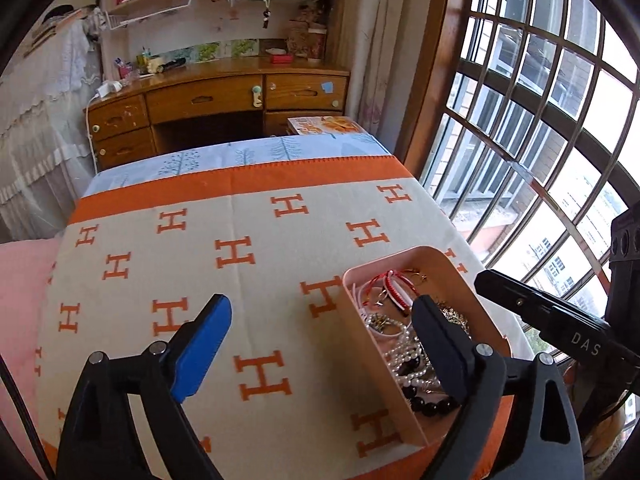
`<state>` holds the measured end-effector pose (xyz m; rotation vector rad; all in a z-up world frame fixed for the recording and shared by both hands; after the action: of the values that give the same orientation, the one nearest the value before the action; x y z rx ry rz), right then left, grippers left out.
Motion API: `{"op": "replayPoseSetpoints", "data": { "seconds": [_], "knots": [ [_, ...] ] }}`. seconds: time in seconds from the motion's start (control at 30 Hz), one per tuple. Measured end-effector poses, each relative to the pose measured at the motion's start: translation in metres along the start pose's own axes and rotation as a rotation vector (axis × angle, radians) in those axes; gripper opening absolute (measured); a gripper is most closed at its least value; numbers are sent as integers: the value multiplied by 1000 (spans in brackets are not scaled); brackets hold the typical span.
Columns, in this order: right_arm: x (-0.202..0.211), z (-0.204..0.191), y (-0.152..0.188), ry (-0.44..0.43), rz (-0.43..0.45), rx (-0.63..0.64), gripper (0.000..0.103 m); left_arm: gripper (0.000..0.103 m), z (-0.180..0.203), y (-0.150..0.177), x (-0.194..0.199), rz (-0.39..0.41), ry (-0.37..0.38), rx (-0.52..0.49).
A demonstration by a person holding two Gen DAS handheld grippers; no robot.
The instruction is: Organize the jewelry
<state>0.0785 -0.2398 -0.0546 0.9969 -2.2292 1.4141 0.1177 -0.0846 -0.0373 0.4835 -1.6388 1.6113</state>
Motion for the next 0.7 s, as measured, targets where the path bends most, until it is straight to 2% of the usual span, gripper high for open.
{"op": "replayPoseSetpoints", "data": {
  "seconds": [0.2,0.37,0.53,0.67,0.7],
  "knots": [
    [14,-34,17,-25,-14,65,19,102,-23,20,47,54,-108,21],
    [25,-62,38,-21,-25,136,19,102,-33,42,83,87,-193,16],
    [41,-76,54,22,-24,138,19,102,-37,62,106,101,-260,32],
    [56,-85,60,44,12,134,35,102,-32,68,116,107,-287,14],
    [59,-89,61,55,26,141,36,102,-31,69,119,114,-292,12]
  ]
}}
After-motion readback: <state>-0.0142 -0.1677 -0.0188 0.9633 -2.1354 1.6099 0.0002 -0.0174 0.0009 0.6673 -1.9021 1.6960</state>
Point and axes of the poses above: each gripper's, at about its wrist camera, not at the fingertips, and x roughly against the way its jaws point, z to its right, y to its underside, the point moved 5 cm from there along -x, roughly the way its jaws point, and after that the axes turned 1 degree about -z, right-handed, at the moved point
